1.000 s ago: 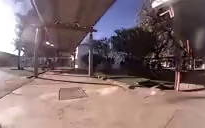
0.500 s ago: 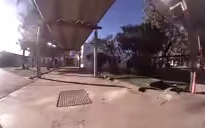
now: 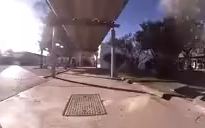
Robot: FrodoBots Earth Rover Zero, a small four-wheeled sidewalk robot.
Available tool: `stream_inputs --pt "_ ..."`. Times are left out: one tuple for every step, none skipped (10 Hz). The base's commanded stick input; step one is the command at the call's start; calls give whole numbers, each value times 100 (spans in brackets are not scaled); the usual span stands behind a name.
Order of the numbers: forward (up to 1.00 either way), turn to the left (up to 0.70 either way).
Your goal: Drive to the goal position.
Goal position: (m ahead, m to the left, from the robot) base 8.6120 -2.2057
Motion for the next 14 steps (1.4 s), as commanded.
stream_inputs --pt "70 35" --pt "70 34" --pt "70 34" --pt "70 0" --pt "70 0" --pt "70 0" --pt "70 0" --pt "70 0" --pt "70 0" --pt "70 0" --pt "70 0" --pt "70 10" --pt "70 26" --pt "70 0"
